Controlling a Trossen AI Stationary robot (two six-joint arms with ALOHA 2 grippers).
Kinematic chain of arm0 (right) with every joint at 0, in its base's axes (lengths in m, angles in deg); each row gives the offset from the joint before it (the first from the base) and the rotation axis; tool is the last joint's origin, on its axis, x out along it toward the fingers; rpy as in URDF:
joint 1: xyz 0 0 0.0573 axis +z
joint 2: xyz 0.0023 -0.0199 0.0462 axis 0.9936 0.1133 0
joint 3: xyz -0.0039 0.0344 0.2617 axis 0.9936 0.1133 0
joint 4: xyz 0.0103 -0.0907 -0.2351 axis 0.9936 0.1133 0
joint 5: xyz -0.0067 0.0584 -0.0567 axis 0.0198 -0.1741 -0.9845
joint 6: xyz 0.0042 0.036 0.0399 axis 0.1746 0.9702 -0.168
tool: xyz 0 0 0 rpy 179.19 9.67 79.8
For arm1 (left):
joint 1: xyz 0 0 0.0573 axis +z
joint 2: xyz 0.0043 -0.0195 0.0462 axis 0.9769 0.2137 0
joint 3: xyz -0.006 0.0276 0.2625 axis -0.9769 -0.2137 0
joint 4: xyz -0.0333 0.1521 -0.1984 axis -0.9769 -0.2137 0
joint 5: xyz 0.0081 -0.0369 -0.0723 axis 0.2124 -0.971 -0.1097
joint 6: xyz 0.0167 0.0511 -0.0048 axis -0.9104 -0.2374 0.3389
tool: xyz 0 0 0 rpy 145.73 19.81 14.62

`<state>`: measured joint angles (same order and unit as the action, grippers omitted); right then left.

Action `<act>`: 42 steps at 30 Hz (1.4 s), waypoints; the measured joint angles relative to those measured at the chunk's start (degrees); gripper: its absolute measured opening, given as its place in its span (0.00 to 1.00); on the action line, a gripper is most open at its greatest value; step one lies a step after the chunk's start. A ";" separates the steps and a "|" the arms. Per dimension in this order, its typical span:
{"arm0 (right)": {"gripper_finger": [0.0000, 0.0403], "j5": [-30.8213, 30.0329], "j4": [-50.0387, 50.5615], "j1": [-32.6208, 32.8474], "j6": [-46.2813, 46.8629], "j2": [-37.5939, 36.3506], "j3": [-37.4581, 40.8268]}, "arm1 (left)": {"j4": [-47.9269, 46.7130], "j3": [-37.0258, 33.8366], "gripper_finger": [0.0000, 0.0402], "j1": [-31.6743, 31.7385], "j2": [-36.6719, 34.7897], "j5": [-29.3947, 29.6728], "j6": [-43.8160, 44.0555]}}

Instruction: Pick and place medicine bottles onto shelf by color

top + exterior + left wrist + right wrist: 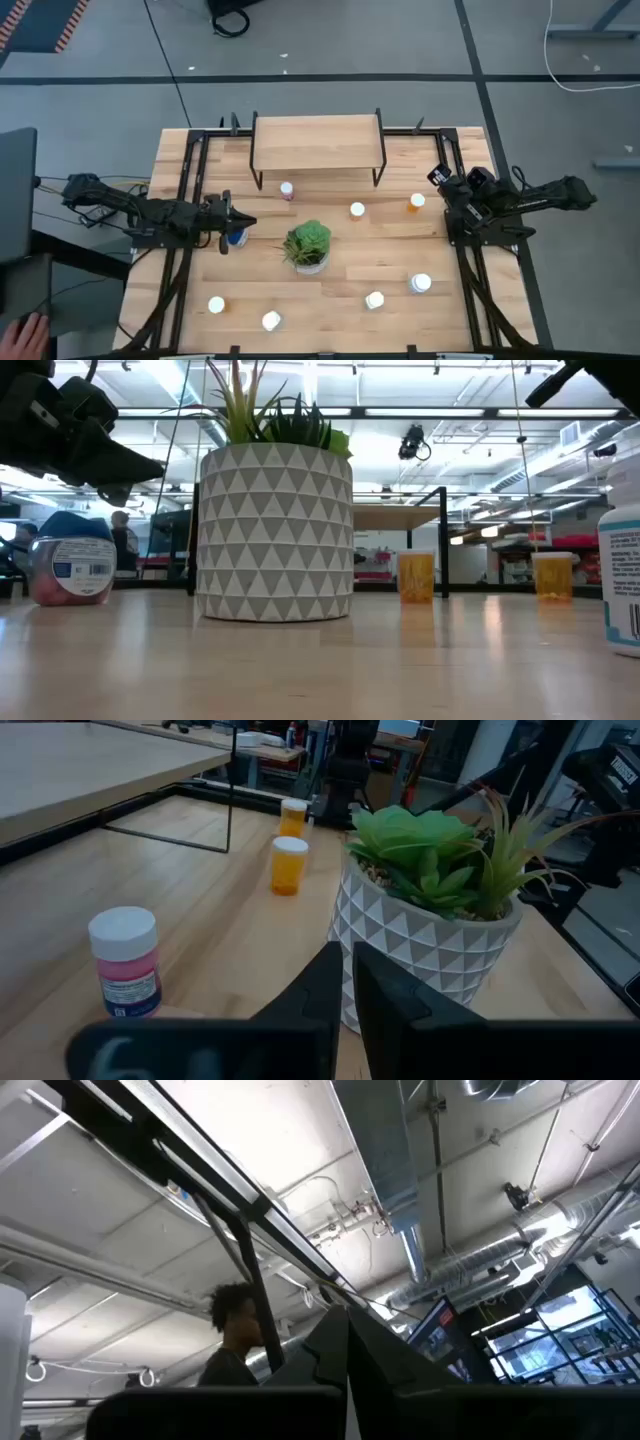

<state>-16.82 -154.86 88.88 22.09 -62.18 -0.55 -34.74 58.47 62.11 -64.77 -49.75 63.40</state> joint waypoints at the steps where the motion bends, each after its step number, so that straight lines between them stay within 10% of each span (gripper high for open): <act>1: 0.02 0.00 0.00 0.00 0.00 0.00 0.02 | 0.02 -0.02 0.09 0.00 0.02 -0.02 -0.02; 42: 0.02 0.00 0.02 -0.02 0.00 0.00 0.02 | 0.01 -0.01 0.08 -0.02 0.00 -0.01 -0.02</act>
<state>-16.82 -154.84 88.86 22.09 -62.18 -0.53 -34.73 58.46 62.09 -64.77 -49.76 63.38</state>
